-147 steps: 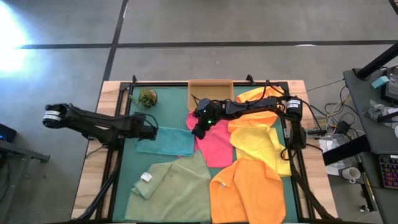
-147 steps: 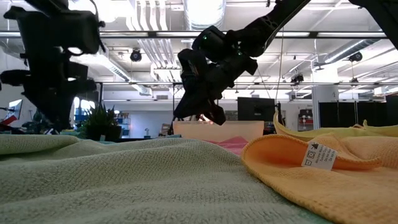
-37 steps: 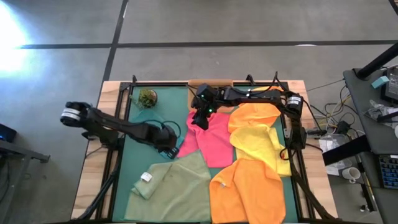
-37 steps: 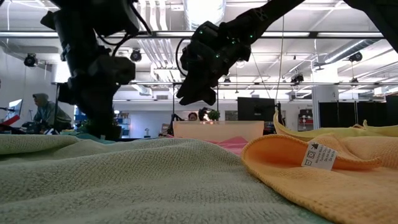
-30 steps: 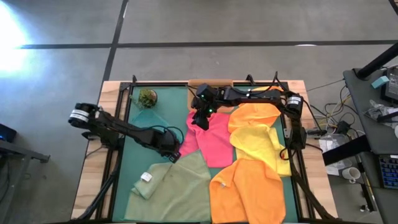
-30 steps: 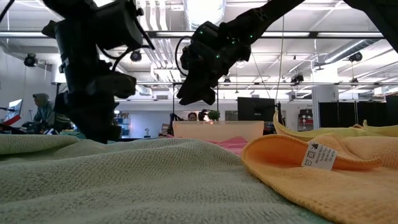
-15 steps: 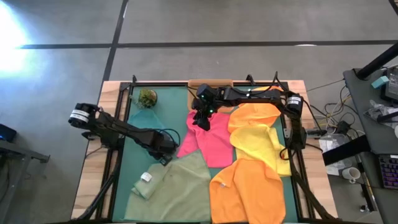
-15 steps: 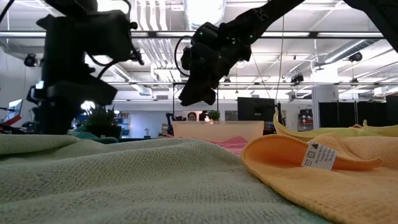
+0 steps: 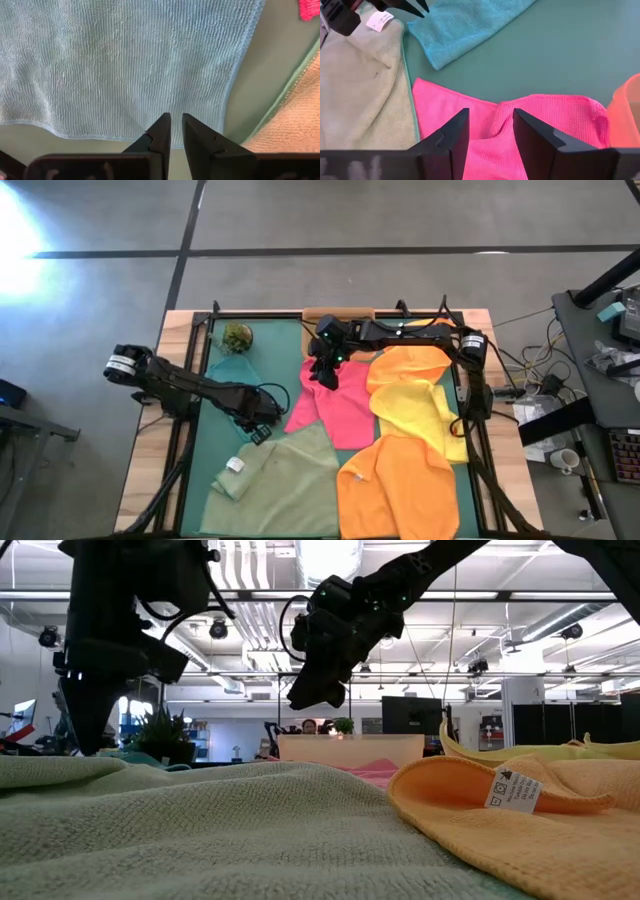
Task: Fold microfiber towels
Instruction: Fold the blue microfiber towel
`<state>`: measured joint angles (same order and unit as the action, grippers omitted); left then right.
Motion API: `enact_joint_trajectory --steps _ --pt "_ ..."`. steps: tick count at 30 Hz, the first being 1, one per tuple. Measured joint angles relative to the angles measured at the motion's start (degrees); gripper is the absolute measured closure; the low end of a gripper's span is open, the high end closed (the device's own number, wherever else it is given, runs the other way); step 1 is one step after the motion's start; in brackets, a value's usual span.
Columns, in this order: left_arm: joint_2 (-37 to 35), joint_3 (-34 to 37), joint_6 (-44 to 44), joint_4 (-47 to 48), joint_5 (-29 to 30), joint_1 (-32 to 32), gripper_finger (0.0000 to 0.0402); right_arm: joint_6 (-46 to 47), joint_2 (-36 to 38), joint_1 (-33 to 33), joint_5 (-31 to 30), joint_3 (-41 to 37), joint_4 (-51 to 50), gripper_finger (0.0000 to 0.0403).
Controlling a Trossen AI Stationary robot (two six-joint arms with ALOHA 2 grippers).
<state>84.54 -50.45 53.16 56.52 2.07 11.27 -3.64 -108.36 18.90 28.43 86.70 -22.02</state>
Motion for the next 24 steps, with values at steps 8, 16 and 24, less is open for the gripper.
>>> enact_joint_trajectory --steps 8,16,24 --pt "-0.89 -1.20 0.45 0.75 -0.12 -0.02 0.0334 -1.07 0.00 -0.03 0.00 0.00 0.09 0.0255" --pt "-1.15 -1.74 -1.08 8.21 -6.69 0.59 0.0262 -11.96 -0.07 -1.76 0.13 0.00 0.99 0.0252" --pt "-2.78 -1.71 -0.81 1.97 4.30 11.54 0.0252 -19.89 -0.52 -4.81 0.31 -0.02 4.88 0.0252"
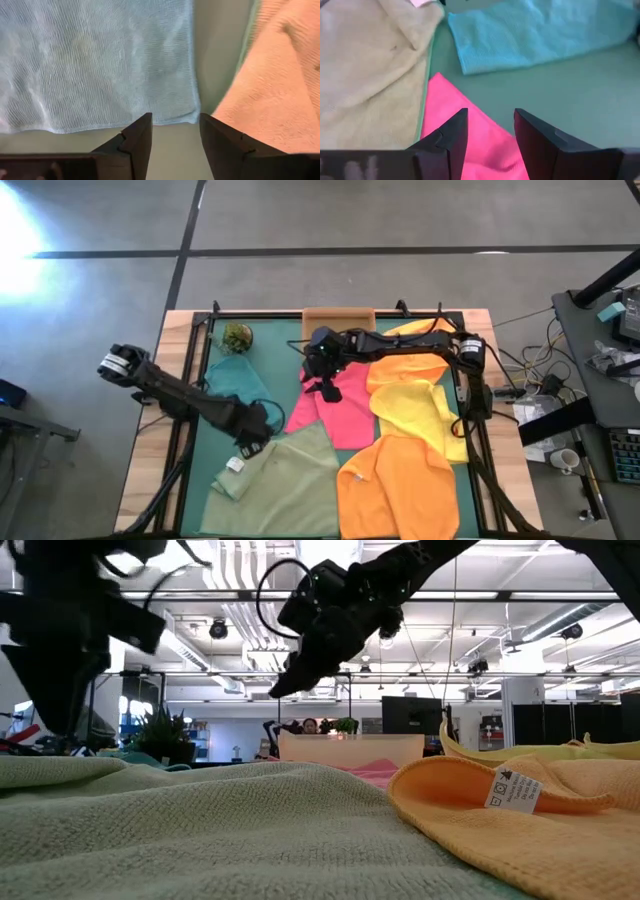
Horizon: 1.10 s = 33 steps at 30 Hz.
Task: Fold microfiber towels
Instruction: Fold the blue microfiber towel
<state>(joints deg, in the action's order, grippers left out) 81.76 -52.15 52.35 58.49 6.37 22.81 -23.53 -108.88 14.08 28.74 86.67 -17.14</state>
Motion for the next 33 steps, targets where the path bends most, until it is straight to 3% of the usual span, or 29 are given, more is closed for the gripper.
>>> enact_joint_trajectory --steps 12,18,33 --pt "0.04 1.97 13.23 0.54 2.78 11.39 0.0252 -0.33 -3.29 -2.71 0.25 0.62 10.50 0.0252" --pt "-0.01 2.34 13.07 -0.07 5.34 12.69 0.0252 -0.04 -8.04 -4.09 4.58 6.29 10.79 0.0252" --pt "-0.16 9.66 13.30 -10.34 8.97 12.46 0.0252 -1.14 -19.36 -6.59 7.34 18.21 6.08 0.0252"
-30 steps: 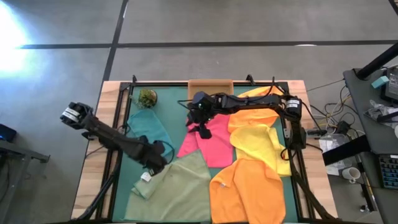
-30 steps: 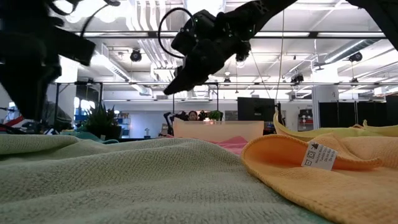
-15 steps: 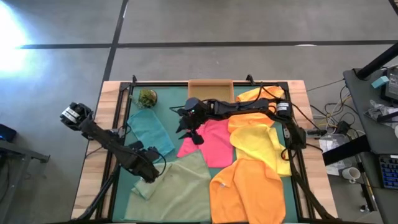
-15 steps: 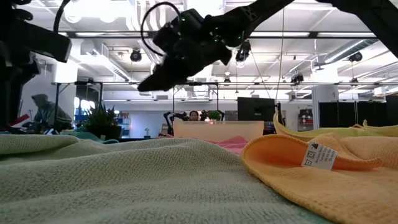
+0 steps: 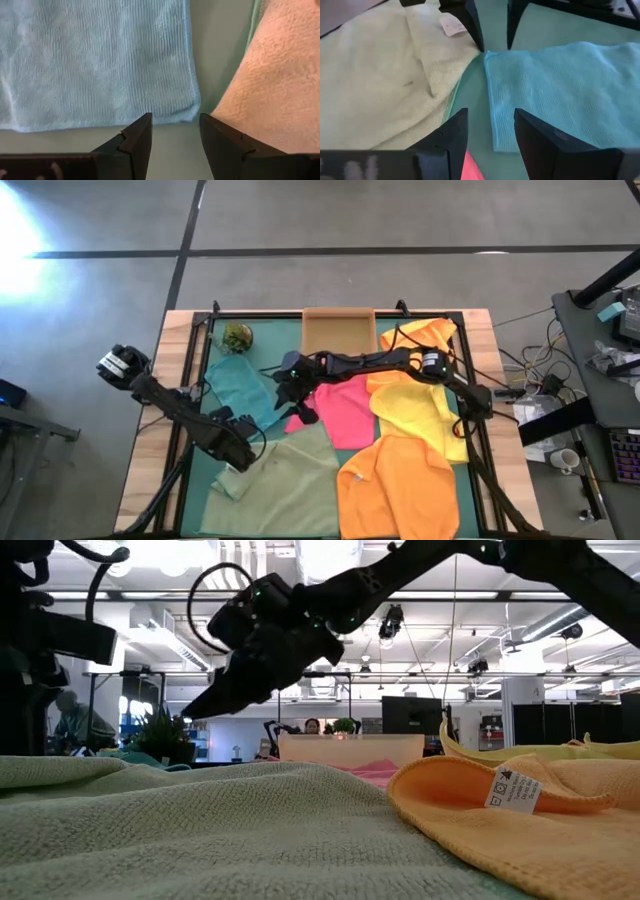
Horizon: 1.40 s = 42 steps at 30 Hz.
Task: Fold microfiber towels
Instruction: Fold the blue microfiber towel
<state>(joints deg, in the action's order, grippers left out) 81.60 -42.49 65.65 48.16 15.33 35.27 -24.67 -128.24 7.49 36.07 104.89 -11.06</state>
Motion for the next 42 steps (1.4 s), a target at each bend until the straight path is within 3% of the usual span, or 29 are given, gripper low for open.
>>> enact_joint_trajectory --steps 9,15,22,28,42 --pt "-4.10 1.01 -2.14 0.09 0.02 0.09 0.0252 0.70 -7.17 -0.64 -0.07 8.67 -2.77 0.0252" --pt "-8.02 3.13 -3.02 -0.20 0.00 0.07 0.0253 -0.52 -8.84 -0.62 -0.54 9.78 -5.01 0.0252" --pt "-11.37 8.36 -3.03 -11.80 -0.04 -0.04 0.0253 -2.40 -8.84 -0.62 -1.68 8.80 -5.11 0.0252" --pt "-10.79 10.29 -3.02 -12.67 -0.07 -0.46 0.0253 -2.60 -8.95 -0.62 -4.55 8.61 -4.93 0.0252" --pt "-4.29 10.48 -7.66 -12.77 -0.01 -4.57 0.0253 -2.45 -8.95 -0.62 -4.74 6.96 -4.97 0.0252"
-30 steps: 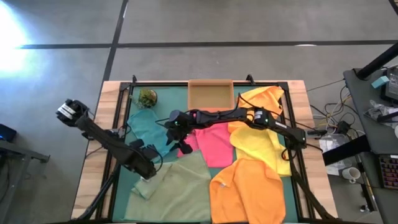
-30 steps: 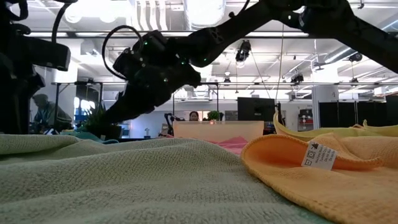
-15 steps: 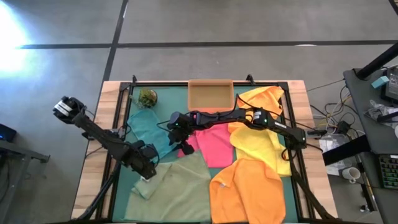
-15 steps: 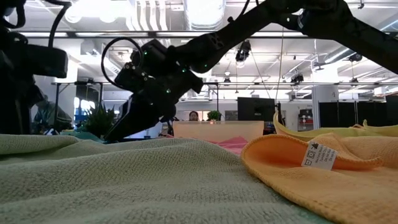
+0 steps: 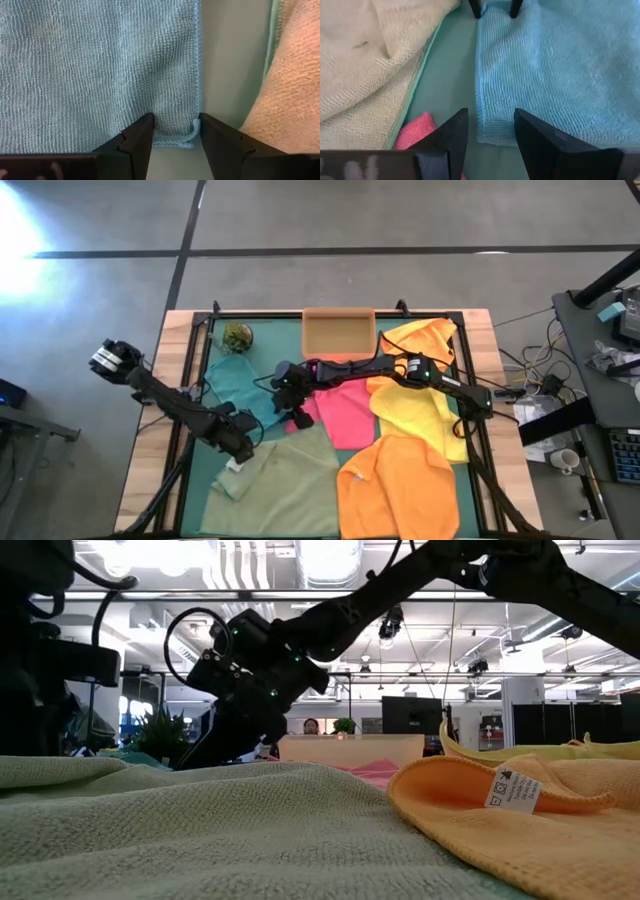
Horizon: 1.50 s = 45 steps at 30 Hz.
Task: Fold microfiber towels
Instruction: Fold the blue microfiber towel
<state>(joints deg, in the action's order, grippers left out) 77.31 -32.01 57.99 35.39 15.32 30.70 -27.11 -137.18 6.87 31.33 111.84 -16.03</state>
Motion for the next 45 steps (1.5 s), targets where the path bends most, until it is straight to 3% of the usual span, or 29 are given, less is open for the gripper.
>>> enact_joint_trajectory --steps 6,15,24,30,37,45 --pt "3.42 -0.16 0.12 0.05 -1.52 -1.89 0.0283 -0.58 0.02 -0.04 -1.55 -2.07 2.27 0.0252" --pt "3.35 0.02 0.09 0.82 -0.88 -2.26 0.0394 -1.33 0.11 -0.24 -5.74 -2.42 3.56 0.0262" --pt "3.17 0.06 0.09 0.60 -1.11 -2.88 0.0393 -1.41 0.11 -0.25 -7.38 -2.42 3.41 0.0385" --pt "0.18 -2.20 0.10 1.73 -3.03 -4.47 0.0396 2.21 1.35 -0.18 -7.34 -2.42 -0.41 0.0393" --pt "-3.67 -7.60 0.10 0.29 -10.82 -6.23 0.0397 6.13 6.18 -0.27 -5.76 0.01 -14.87 0.0394" --pt "-3.95 -16.99 0.12 0.64 -12.49 -6.32 0.0398 13.97 12.82 -1.43 -5.88 1.06 -26.36 0.0394"
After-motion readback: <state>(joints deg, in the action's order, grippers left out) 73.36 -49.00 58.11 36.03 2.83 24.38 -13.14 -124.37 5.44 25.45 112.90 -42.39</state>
